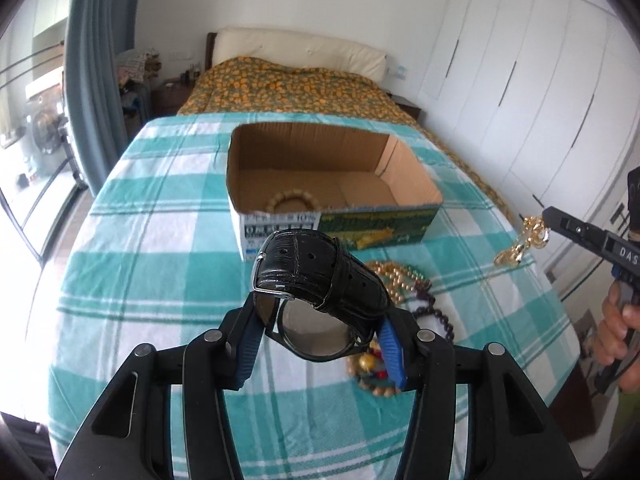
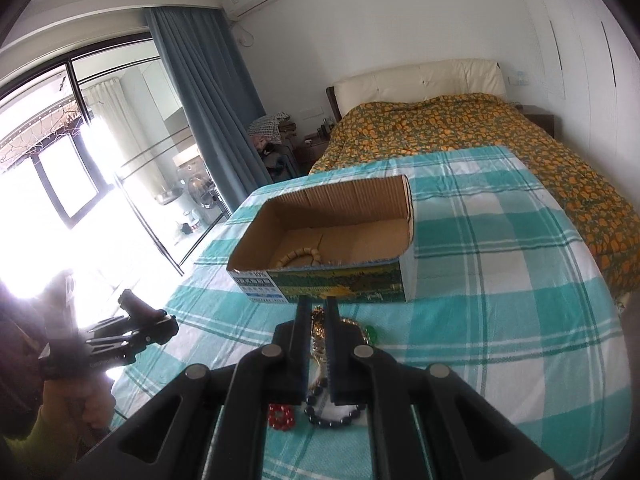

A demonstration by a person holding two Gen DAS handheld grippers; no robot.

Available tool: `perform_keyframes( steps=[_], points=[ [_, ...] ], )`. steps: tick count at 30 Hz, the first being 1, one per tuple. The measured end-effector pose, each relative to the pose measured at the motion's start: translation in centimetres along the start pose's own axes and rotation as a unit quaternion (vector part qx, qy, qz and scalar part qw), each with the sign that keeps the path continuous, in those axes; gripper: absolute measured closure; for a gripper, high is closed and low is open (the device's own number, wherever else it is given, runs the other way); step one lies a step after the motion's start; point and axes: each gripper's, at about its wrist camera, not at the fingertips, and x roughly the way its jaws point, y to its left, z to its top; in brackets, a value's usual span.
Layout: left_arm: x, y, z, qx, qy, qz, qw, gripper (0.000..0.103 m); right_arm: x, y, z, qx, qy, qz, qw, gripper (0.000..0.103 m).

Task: Organize jewelry
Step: 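Carry the watch and gold earrings into the box and open both tools, then withdraw both open tools from the box back over the sheet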

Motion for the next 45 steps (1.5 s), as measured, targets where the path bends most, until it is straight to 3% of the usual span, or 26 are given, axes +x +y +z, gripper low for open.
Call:
perform_keyframes(
  steps=[6,11,19,25,27,29,31,37,45],
  points=[
    [1.4,0.2,5.9,0.029,-0.018,0.013,0.9993,0.05,1.8,1.6,5.5,-0.026,-0.027,0.008,0.999,0.097],
    [4.7,0.4,9.4,0.029,-0.011,0.001,0.9995,0.05,4.9,2.2,9.6,-0.044,-0.036,-0.002,0.998,0.097],
    [12.4,-0.4,12.2,0.038,0.027,0.002,0.9989,0.05,13.3,0.3,11.9,-0.036,0.021,-0.021,0.999,0.097],
    [16.6,-0.6,11.7,0.045,0.05,0.02,0.9976,0.049,18.0,-1.1,11.0,-0.041,0.056,-0.042,0.997,0.097],
    [17.3,-0.6,11.5,0.045,0.052,0.032,0.9971,0.042,18.7,-1.3,10.9,-0.045,0.055,-0.052,0.996,0.095],
    [17.0,-0.3,11.2,0.04,0.047,0.042,0.9972,0.024,18.6,-1.5,10.7,-0.043,0.047,-0.061,0.996,0.08],
    [16.2,0.0,10.8,0.036,0.037,0.043,0.9977,0.019,17.9,-2.1,10.4,-0.029,0.039,-0.055,0.997,0.07],
    [12.0,0.7,7.7,0.028,0.022,0.046,0.9983,0.014,14.3,-2.6,8.1,-0.028,0.024,-0.065,0.997,0.067],
    [5.3,1.8,-2.0,0.005,0.02,0.055,0.9983,0.009,7.7,-1.7,0.0,-0.062,0.013,-0.098,0.993,0.059]
  ],
)
